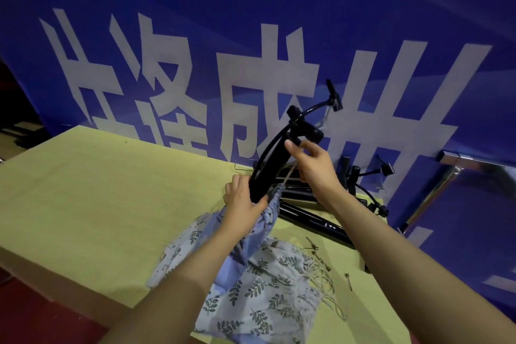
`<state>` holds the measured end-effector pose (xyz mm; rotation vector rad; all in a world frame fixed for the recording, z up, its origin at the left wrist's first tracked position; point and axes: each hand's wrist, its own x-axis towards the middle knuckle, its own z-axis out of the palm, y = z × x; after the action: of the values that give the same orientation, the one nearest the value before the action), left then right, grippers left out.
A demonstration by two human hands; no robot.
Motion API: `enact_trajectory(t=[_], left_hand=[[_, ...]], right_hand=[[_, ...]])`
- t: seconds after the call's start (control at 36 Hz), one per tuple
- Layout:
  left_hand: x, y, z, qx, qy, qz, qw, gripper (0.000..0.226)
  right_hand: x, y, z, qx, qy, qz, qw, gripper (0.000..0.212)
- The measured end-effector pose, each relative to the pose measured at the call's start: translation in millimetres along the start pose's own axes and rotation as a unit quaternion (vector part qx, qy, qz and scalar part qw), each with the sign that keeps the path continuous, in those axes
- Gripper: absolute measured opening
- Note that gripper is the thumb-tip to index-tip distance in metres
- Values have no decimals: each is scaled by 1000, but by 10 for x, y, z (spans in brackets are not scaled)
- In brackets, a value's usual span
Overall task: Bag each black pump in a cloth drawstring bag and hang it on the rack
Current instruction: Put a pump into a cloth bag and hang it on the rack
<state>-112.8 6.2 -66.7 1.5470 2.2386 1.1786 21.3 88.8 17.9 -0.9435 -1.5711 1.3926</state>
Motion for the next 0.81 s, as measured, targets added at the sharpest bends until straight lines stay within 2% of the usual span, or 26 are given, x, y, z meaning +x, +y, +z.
enact_trajectory(t=[0.08, 0.19, 0.31, 0.39, 0.47, 0.56, 0.61, 0.64, 0.72, 0.81], left_hand=[[44, 40, -59, 17, -15, -5, 1000, 59], [112, 72, -137, -17, -52, 5, 998, 75], [134, 71, -208, -85, -48, -7, 995, 69], [120, 111, -288, -76, 2, 10, 997, 66], [103, 193, -399, -39, 62, 118, 990, 62], [136, 297, -490, 13, 34, 218, 975, 58], [185, 321, -508, 35, 14, 252, 967, 51], [208, 320, -514, 40, 13, 259, 965, 48], [266, 303, -548, 6, 14, 248, 969, 48], [291, 304, -558, -13, -3, 203, 979, 52]], right_hand=[[-35, 43, 37, -12, -16, -38, 999, 21], [-71, 141, 103, -12, -54, -27, 998, 14], [-74, 273, 152, -50, -69, -12, 996, 16], [-94, 352, 215, -63, -89, -15, 994, 13], [-99, 369, 264, -53, -99, -22, 993, 19], [-94, 320, 276, -74, -124, -35, 989, 22], [-102, 292, 253, -87, -153, -37, 984, 13], [-106, 281, 226, -97, -170, -31, 980, 2], [-75, 291, 107, -145, -189, -16, 971, 22], [-65, 259, 9, -195, -135, -15, 971, 22]])
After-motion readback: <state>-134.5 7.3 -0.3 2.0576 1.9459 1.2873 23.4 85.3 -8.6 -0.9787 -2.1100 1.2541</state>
